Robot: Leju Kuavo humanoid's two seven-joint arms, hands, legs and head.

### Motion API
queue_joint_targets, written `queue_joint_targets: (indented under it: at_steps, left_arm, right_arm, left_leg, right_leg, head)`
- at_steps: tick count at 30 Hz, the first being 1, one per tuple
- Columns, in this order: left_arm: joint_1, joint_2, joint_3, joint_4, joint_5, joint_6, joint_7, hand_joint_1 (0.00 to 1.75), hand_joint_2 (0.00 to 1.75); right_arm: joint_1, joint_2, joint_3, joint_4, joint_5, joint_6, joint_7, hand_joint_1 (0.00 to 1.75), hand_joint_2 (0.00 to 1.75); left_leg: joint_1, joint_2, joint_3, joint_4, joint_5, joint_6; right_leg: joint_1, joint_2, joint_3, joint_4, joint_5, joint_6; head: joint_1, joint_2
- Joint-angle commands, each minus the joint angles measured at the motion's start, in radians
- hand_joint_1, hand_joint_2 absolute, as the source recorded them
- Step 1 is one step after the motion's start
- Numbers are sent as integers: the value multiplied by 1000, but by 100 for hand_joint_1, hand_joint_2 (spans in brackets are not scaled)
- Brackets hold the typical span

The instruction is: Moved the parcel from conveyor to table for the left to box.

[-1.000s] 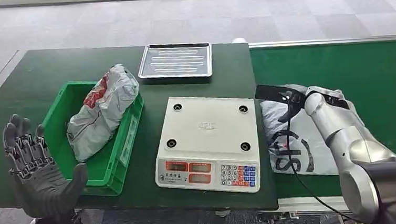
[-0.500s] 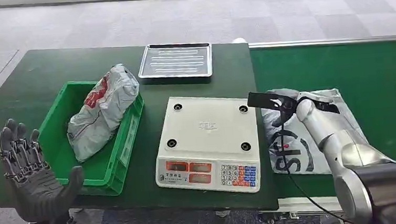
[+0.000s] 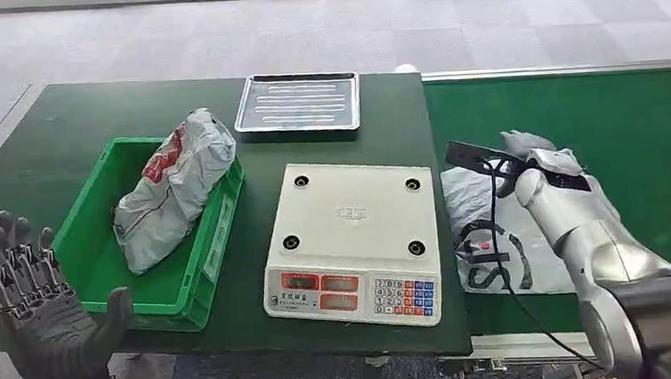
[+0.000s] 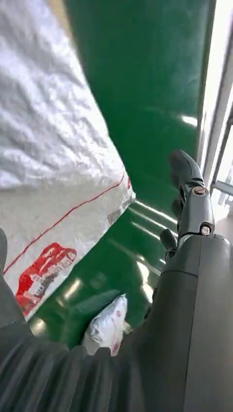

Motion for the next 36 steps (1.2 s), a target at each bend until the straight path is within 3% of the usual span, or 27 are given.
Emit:
queue_joint_targets:
  at_steps: [1, 6, 11, 13, 15, 19, 20, 23, 26, 36]
  left_arm:
    - [-5, -2, 13, 43, -3, 14, 2, 0, 175]
    - [-14, 9, 9, 45, 6, 15, 1, 0, 175]
    - [-18, 14, 6, 51, 11, 16, 1, 0, 175]
    - [-23, 18, 1, 58, 15, 19, 0, 0, 175]
    - [-33, 24, -6, 70, 20, 18, -2, 0, 175]
    - [-37, 26, -3, 73, 23, 17, -2, 0, 175]
    - [-38, 29, 1, 71, 32, 9, -2, 0, 175]
    - [-54, 24, 19, 74, 33, -21, 7, 0, 175]
    - [-63, 24, 23, 72, 30, -29, 12, 0, 175]
    - [-63, 26, 24, 66, 28, -25, 13, 0, 175]
  right_arm:
    - [-54, -97, 156, 14, -38, 101, -104, 0, 175]
    - [-53, -187, 215, -1, -54, 146, -109, 0, 175]
    - [-44, -202, 229, 1, -71, 172, -113, 0, 175]
    - [-16, -244, 250, -16, -98, 213, -155, 0, 175]
    - [12, -317, 304, -55, -158, 299, -309, 0, 175]
    - [23, -353, 327, -90, -186, 310, -326, 0, 175]
    - [52, -396, 369, -163, -243, 403, -439, 0, 175]
    - [229, -526, 424, -439, -480, 477, -409, 0, 175]
    - [354, -540, 445, -561, -599, 430, -355, 0, 175]
    - [397, -534, 482, -663, -624, 404, -336, 0, 175]
  left_leg:
    - [-1, 0, 0, 0, 0, 0]
    - [-1, -3, 1, -1, 0, 1]
    - [-1, 0, 3, -1, -1, 1]
    - [-1, 0, 4, -2, -1, 1]
    - [-1, -3, 2, -2, 0, 1]
    - [-1, -7, 2, -1, 0, 1]
    - [-1, -4, 2, -1, 0, 1]
    - [0, -8, 2, -2, 0, 2]
    - [1, -8, 4, -2, -1, 2]
    - [0, -3, 4, -1, -4, 3]
  right_leg:
    - [0, -1, 0, 0, 0, 0]
    - [-1, -3, 1, 0, -1, 0]
    - [0, -1, 4, -2, -1, -1]
    - [0, 0, 4, -3, 0, -1]
    - [0, -3, 3, -2, -1, -1]
    - [-1, -8, 4, -2, -2, 1]
    - [-1, -5, 3, -1, -2, 1]
    - [0, -9, 5, -3, -2, 1]
    - [0, -10, 8, -4, -3, 2]
    - [0, -4, 6, -3, -4, 2]
  head:
    - [0, 0]
    - [0, 0]
    - [0, 0]
    - [0, 0]
    - [0, 0]
    - [0, 0]
    - [0, 0]
    - [0, 0]
    - [0, 0]
    - [0, 0]
